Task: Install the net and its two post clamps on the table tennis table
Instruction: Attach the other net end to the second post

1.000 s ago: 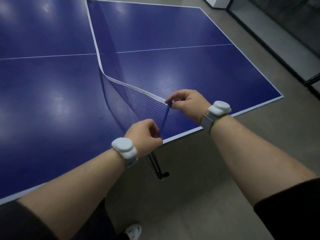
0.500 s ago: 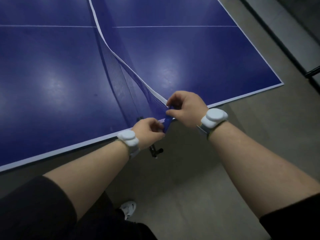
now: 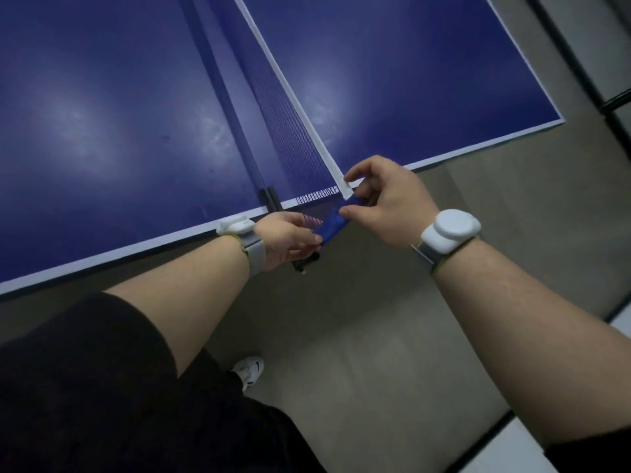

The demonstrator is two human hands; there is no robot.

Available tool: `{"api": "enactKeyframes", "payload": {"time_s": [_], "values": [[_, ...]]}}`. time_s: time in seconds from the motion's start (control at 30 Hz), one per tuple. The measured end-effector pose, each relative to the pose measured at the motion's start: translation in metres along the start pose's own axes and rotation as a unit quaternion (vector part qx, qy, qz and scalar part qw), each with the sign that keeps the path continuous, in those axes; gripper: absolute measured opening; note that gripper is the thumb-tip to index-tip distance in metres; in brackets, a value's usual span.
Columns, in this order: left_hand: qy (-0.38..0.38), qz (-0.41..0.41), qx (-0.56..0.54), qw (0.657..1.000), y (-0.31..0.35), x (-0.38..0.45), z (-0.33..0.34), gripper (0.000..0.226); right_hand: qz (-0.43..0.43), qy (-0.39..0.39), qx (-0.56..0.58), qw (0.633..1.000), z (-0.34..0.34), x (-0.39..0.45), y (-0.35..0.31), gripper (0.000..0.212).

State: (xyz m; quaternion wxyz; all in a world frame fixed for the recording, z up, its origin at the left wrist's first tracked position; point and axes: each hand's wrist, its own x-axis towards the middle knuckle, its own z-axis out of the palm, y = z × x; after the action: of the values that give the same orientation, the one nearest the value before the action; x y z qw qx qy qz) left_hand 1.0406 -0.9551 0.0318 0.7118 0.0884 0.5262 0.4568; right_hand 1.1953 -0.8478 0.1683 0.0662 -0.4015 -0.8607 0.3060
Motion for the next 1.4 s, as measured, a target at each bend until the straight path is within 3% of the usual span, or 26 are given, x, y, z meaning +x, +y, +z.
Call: {"api": "enactKeyframes", "payload": {"time_s": [0.17, 0.4, 0.57, 0.77, 1.13, 1.4], "values": [[-0.015, 0.012, 0.033, 0.999, -0.005, 0.002, -0.005, 0.024, 0.009, -0.001, 0.013, 1.0, 0.0, -0.005, -0.002, 0.043], [0.027, 0.048, 0.198, 0.979, -0.001, -0.002, -0.018, 0.029, 0.036, -0.004, 0.021, 0.999, 0.01, -0.005, -0.008, 0.04], [0.027, 0.057, 0.187, 0.98, -0.003, -0.001, -0.019, 0.026, 0.054, 0.023, 0.041, 0.997, 0.015, -0.004, -0.006, 0.029], [0.027, 0.072, 0.199, 0.977, -0.002, 0.001, -0.018, 0.024, 0.045, -0.014, -0.025, 0.999, 0.008, -0.002, 0.003, 0.016], [0.058, 0.079, 0.242, 0.965, -0.011, 0.006, -0.023, 0.026, 0.059, -0.031, -0.077, 0.995, 0.01, -0.002, -0.005, 0.01], [0.062, 0.087, 0.256, 0.961, -0.014, 0.007, -0.021, 0.023, 0.047, -0.038, -0.092, 0.994, 0.012, -0.004, -0.015, 0.019]]}}
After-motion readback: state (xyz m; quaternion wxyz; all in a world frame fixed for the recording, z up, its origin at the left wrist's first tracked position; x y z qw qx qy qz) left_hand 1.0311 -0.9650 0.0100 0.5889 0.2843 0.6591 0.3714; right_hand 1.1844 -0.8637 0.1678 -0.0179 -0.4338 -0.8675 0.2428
